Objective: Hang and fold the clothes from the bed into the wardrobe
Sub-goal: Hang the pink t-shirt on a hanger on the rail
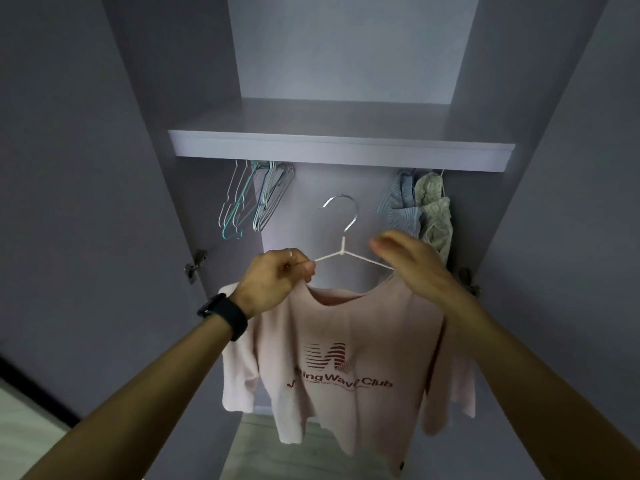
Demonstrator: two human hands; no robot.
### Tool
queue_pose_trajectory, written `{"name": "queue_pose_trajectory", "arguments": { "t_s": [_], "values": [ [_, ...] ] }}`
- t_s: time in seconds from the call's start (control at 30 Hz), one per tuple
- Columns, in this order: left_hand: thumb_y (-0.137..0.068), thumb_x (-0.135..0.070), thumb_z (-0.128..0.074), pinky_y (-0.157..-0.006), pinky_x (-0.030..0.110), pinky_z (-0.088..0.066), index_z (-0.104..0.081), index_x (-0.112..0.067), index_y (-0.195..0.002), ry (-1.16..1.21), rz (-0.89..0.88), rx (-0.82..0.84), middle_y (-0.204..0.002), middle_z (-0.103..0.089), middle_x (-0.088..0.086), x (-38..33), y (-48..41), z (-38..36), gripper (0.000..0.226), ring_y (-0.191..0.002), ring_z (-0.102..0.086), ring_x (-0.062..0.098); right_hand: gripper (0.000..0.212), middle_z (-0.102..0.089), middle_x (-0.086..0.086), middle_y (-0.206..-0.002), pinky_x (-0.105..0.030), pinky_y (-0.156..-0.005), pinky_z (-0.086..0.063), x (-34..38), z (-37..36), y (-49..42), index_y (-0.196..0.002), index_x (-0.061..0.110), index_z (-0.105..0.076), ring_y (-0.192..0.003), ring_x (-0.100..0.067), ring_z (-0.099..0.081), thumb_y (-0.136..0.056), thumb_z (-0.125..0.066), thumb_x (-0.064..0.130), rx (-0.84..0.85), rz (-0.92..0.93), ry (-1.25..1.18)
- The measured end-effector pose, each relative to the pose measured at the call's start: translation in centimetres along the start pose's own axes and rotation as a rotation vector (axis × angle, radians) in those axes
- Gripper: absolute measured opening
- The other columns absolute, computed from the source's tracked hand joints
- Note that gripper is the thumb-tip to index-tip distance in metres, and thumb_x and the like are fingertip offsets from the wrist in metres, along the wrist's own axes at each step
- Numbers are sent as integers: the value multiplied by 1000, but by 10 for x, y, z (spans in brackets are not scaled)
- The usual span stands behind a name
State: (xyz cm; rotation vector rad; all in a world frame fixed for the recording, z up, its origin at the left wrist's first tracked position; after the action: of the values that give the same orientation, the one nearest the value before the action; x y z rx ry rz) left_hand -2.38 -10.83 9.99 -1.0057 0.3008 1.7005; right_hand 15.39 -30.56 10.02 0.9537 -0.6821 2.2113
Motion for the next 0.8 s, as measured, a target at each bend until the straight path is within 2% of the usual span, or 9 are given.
{"name": "queue_pose_trajectory", "arguments": {
  "t_s": [0.07,0.17,0.23,0.33,0.4,0.5,0.6,0.7,0.8],
  "values": [
    [-98,-24,-63,-88,24,-49,-72,-15,-81,22,43,-44,-82,-74,-7,6,3,15,21,-87,-68,11,52,-63,22,-97,-26,-85,-41,-32,12,11,-105,38,-69,-96,-5,-57,-89,-38,77,36,-137,179],
    [-98,-23,-61,-90,22,-51,-69,-17,-89,-40,87,29,-84,-75,-7,1,-4,17,14,-85,-69,4,49,-62,0,-70,-30,-70,-38,-59,-4,22,-76,17,-68,-80,-16,-57,-96,-51,57,83,-232,80],
    [-98,-33,-60,-74,10,-46,-63,-21,-97,-115,62,52,-76,-72,-9,-11,-14,6,13,-75,-67,0,33,-61,11,-62,-29,-67,-37,-52,-18,24,-77,25,-74,-69,-9,-56,-98,-58,45,13,-165,23],
    [-101,-31,-54,-60,19,-33,-56,-12,-101,-257,-17,26,-69,-58,-11,-21,-23,-9,18,-77,-64,20,42,-49,17,-51,-27,-60,-34,-40,-28,24,-57,31,-60,-57,-2,-43,-98,-59,42,-4,-80,57],
    [-102,-24,-53,-60,23,-29,-51,-11,-98,-309,-88,10,-71,-54,-11,-18,-23,-12,13,-79,-62,30,51,-39,6,-55,-28,-58,-30,-39,-27,25,-53,18,-43,-55,-9,-37,-95,-65,36,-135,-27,-7],
    [-103,-24,-50,-61,31,-35,-45,-14,-96,-384,-184,45,-76,-63,-5,-16,-17,-15,13,-77,-65,33,43,-49,-9,-69,-25,-63,-36,-33,-13,29,-61,5,-55,-62,-17,-46,-92,-72,29,-446,29,-57],
    [-104,-25,-48,-71,40,-48,-49,-12,-100,-419,-203,52,-93,-71,6,-19,-16,-11,14,-84,-67,31,40,-50,-4,-65,-19,-63,-37,-26,4,19,-62,9,-59,-61,-14,-47,-90,-73,33,-474,126,-6],
    [-101,-20,-54,-69,35,-48,-53,-14,-94,-200,-161,-59,-74,-64,1,-33,-25,0,9,-67,-60,18,42,-52,5,-56,-15,-56,-34,-30,3,14,-60,17,-56,-56,-8,-48,-90,-71,41,-262,55,29],
    [-100,-18,-54,-65,31,-45,-51,-19,-87,-200,-104,11,-69,-58,-3,-37,-27,4,13,-63,-54,15,24,-66,25,-70,-1,-63,-38,-46,2,19,-76,31,-69,-69,14,-58,-92,-66,47,-287,-56,-128]
  ]
}}
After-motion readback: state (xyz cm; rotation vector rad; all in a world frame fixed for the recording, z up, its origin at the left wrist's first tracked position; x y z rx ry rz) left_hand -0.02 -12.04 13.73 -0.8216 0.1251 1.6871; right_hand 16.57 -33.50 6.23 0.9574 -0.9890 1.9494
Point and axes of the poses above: each hand's wrist, its own y-axis away from the middle knuckle, its own z-axis out of the back of the hand, x = y × z, the point moved 2 cm from there along -y, towards the middle knuckle
